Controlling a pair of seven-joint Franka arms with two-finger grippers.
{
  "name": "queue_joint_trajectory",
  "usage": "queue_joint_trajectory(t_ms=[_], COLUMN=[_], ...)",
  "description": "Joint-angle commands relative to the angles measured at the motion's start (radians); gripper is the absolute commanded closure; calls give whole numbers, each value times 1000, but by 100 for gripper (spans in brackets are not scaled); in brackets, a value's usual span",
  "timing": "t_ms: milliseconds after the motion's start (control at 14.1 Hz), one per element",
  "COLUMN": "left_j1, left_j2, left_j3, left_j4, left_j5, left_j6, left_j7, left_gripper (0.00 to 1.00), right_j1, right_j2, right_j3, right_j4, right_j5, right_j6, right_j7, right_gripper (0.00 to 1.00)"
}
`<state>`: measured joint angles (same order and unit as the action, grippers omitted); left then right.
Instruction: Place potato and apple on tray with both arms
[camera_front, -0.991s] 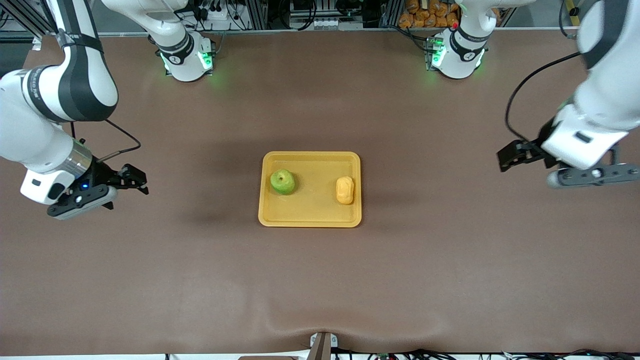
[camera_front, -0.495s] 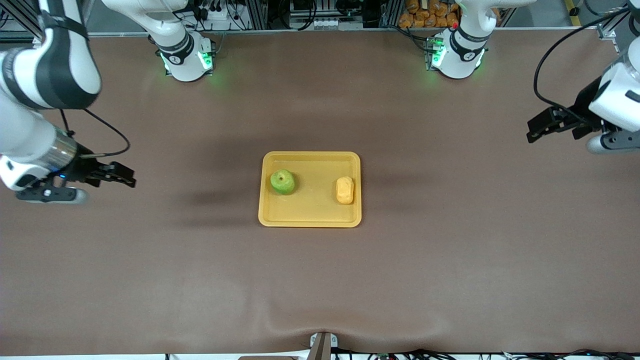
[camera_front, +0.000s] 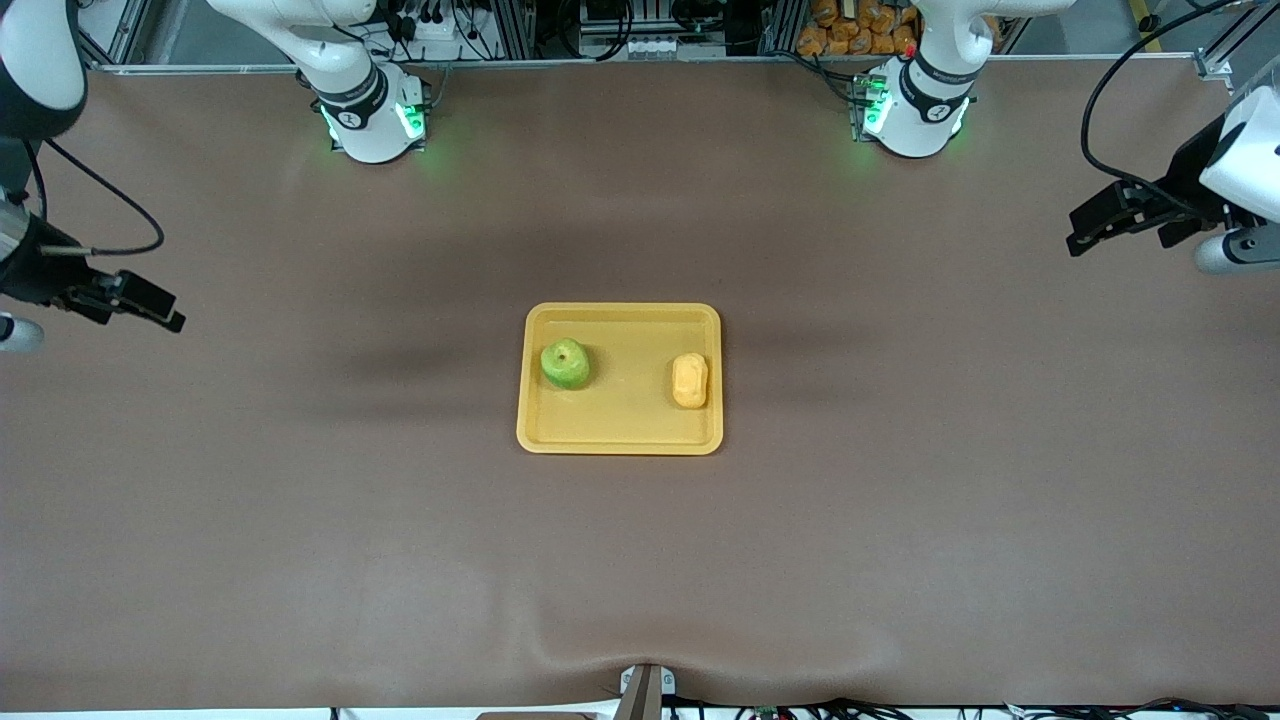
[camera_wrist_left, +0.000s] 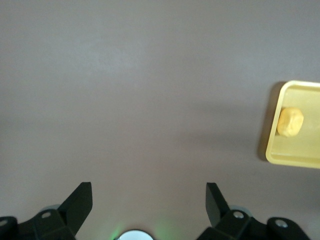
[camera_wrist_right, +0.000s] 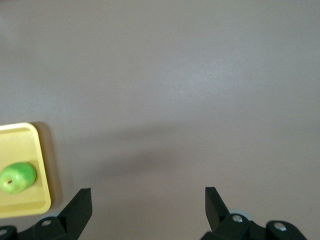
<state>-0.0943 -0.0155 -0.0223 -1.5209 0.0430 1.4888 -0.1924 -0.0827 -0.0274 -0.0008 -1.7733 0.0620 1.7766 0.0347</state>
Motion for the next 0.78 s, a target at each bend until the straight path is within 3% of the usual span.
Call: queue_joint_trajectory(t_ms=[0,142,425,708], left_j1=[-39,-42,-31,-27], left_j2=[-37,-53,-72,-75], left_j3=[15,13,13,16], left_j4=[-39,-41,-29,-16], left_j5=[-18,-12,-8,-6], left_j6=[-33,-56,-81,-107], left_j7=[5,2,22,51], left_gripper=[0,0,0,0], right_j1=[-2,4,14,78], right_j2=[-20,-14,-20,-40], right_j3=[22,22,13,-38], right_j4=[79,141,156,153], right_j5=[-2,7,1,-5], right_j6=[-138,-190,-210,-261], right_j7=[-41,-48,-80,-93], right_gripper=[0,0,0,0])
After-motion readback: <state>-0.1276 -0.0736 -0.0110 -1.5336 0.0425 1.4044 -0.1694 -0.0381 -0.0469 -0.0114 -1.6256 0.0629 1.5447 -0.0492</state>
